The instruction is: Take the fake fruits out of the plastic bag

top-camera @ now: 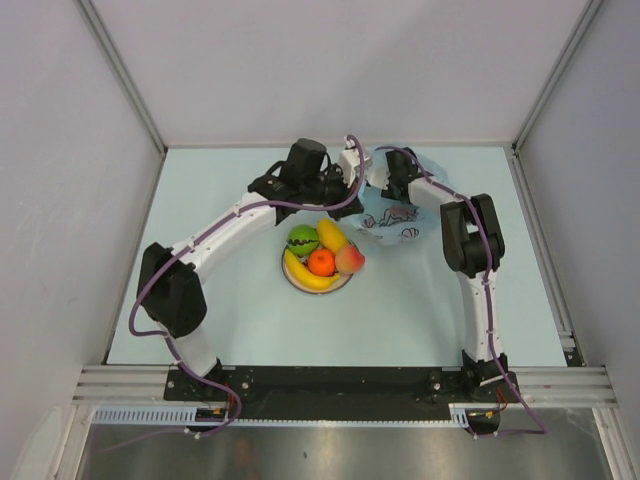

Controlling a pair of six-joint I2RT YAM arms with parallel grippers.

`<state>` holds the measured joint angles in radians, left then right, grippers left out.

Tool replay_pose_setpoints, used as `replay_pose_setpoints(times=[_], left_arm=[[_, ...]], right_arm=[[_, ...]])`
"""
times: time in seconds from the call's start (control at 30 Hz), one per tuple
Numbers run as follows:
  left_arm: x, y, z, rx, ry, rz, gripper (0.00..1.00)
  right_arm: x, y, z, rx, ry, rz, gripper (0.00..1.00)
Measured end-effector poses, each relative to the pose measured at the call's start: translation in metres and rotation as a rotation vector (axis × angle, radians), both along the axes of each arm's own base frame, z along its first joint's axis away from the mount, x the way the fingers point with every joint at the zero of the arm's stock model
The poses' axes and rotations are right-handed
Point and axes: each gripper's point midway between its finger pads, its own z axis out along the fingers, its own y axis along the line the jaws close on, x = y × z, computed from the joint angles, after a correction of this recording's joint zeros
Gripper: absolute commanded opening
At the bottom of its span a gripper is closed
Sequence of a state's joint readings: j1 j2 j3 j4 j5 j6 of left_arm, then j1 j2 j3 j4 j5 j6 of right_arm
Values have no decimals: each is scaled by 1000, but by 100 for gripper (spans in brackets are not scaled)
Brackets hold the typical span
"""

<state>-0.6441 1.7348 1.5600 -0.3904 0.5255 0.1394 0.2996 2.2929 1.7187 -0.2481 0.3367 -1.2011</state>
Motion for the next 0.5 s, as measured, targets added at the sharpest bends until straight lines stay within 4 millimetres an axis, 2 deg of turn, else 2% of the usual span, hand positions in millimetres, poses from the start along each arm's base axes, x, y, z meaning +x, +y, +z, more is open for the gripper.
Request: replay_pose_setpoints(times=[0.13, 0.23, 0.37, 0.5], left_arm=[[0, 0, 0, 0, 0, 0, 0], [0, 0, 0, -1, 1, 0, 0], [1, -1, 1, -7, 5, 4, 0], [2, -3, 1, -12, 10, 9, 0]], right_arm=[[-3, 12, 0, 47, 9, 19, 34], [-14, 26, 10, 103, 10, 49, 25], [-37, 54, 45, 188, -19, 111, 21], [-53, 84, 89, 282, -69, 175, 20]])
